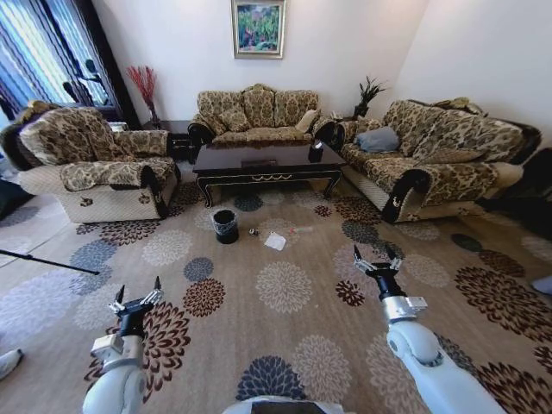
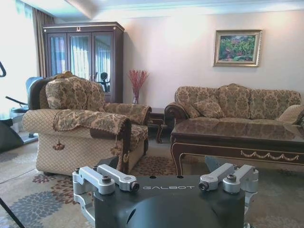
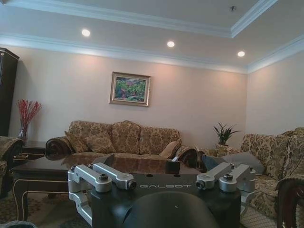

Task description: Move to the front of the table and pick up the trash from the floor, then place it into the trash bin.

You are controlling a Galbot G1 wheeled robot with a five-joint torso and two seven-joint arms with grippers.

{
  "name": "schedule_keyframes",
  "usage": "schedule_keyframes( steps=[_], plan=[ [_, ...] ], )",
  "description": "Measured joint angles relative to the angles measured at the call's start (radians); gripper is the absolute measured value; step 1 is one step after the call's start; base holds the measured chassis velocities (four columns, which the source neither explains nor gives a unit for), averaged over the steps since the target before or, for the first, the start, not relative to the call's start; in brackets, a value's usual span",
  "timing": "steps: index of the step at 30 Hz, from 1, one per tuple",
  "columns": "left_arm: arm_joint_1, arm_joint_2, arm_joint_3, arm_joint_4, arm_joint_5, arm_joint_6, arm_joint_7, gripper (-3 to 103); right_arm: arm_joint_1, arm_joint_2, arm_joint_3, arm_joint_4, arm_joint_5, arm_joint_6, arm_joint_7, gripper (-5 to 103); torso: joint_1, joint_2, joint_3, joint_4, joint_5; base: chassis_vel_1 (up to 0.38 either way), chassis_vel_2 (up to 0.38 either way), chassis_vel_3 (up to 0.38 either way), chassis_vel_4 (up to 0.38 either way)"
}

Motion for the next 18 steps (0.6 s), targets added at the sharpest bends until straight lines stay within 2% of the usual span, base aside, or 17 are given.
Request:
schedule_keyframes(
  steps=[18],
  plan=[
    [-0.017, 0.0, 0.009, 0.027, 0.029, -0.019, -0.001, 100, 0.01, 0.009, -0.008, -0.017, -0.001, 0.006, -0.004, 100, 0.0, 0.0, 0.0, 0.0, 0.0, 0.0, 0.0, 0.0, 0.0]
  ],
)
